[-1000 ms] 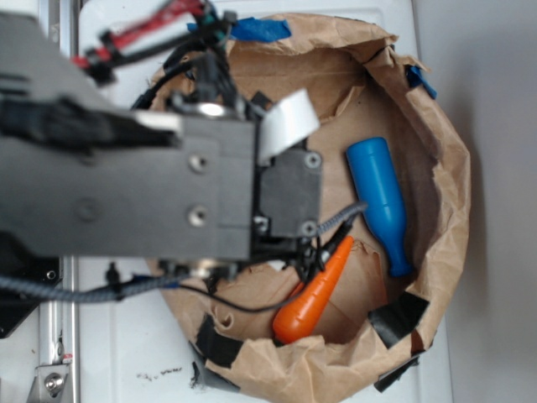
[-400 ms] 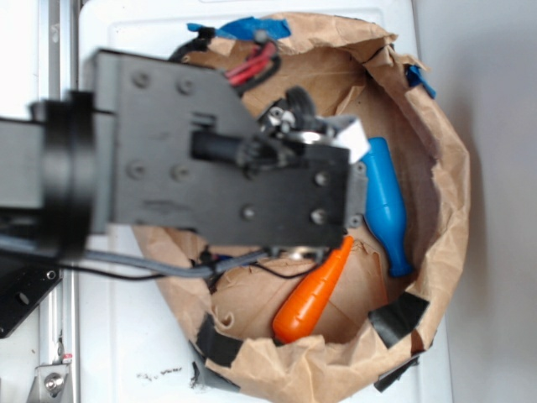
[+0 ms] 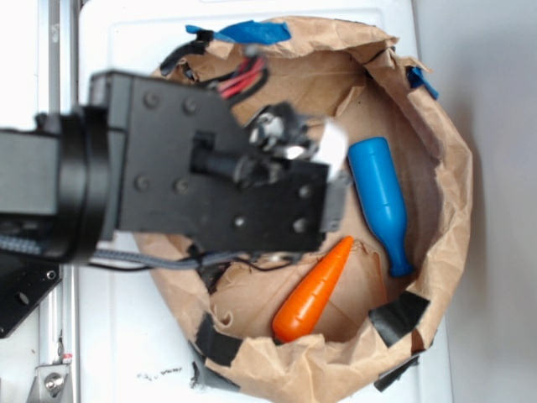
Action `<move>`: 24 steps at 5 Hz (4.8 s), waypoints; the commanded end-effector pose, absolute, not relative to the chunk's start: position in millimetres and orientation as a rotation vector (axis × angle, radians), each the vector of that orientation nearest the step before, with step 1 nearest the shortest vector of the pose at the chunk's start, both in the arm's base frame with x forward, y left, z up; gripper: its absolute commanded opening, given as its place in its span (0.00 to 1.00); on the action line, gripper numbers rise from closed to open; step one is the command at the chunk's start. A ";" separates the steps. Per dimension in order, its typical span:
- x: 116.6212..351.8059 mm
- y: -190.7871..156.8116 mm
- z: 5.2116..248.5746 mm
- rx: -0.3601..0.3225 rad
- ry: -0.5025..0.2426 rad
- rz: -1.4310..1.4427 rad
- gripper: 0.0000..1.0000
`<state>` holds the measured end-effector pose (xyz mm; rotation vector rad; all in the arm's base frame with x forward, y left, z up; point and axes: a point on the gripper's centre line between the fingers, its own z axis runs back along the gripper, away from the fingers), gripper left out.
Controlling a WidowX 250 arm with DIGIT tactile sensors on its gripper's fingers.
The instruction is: Grab the green block.
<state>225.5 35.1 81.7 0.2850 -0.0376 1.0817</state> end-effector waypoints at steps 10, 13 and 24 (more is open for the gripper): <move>227.6 52.1 51.1 -0.073 -0.017 0.803 1.00; 194.5 49.0 72.2 0.040 0.239 1.258 1.00; 207.4 53.6 67.5 -0.092 0.253 1.194 1.00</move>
